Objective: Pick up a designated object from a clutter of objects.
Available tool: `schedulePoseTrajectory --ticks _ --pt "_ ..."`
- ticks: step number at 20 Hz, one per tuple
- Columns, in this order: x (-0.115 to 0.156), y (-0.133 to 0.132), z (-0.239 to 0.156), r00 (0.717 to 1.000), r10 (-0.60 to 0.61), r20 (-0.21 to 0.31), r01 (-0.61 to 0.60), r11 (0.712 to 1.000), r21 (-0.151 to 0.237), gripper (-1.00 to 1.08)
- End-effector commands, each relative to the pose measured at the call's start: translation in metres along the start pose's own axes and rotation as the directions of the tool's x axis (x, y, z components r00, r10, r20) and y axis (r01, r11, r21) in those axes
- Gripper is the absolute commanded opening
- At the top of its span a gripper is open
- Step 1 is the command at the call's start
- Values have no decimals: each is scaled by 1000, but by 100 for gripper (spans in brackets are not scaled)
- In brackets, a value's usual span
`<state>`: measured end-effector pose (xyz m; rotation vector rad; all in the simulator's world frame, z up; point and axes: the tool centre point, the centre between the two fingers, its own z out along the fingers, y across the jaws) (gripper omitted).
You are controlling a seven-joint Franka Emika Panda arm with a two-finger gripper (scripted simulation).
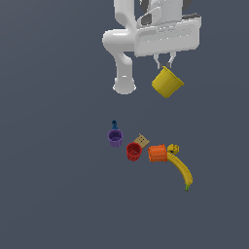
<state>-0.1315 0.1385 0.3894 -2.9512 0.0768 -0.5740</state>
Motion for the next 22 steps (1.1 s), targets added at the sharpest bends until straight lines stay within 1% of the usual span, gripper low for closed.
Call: schedulePoseTrajectory --ticks 1,10,18,22 --pt "-1 -5 -8 1000 0 -2 0 1000 2 -100" --pt "-3 -10 -14 1000 0 0 0 1000 2 -100" --pt "-9 -34 -34 1000 0 0 0 1000 0 -100" --pt "-9 -39 -38 1000 0 0 0 1000 1 -100"
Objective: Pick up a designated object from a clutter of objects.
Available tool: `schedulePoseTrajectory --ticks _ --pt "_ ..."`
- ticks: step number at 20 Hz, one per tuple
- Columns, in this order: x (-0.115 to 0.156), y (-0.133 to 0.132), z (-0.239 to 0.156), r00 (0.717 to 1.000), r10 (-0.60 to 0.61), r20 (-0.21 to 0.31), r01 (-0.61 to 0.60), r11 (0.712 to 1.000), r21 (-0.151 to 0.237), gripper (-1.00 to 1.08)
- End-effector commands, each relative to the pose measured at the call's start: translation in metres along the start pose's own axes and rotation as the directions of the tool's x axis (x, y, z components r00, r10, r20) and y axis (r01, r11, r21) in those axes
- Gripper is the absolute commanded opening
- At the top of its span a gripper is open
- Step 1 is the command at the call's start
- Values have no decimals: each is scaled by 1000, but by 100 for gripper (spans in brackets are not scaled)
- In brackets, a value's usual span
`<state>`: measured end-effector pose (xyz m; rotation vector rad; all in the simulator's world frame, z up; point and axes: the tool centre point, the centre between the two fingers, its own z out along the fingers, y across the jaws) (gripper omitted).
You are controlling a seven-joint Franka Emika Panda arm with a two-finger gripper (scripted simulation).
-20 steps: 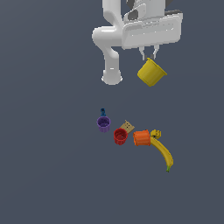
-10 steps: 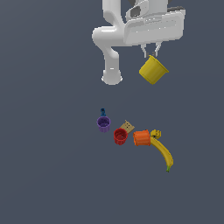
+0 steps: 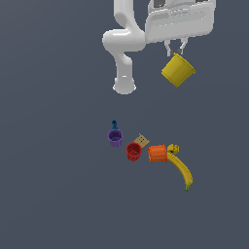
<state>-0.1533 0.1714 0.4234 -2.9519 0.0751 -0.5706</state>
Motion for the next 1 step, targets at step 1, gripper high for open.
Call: schedulePoseTrajectory --ticks 1 --pt "1 -2 -2 1000 1 -2 -1 1000 2 -100"
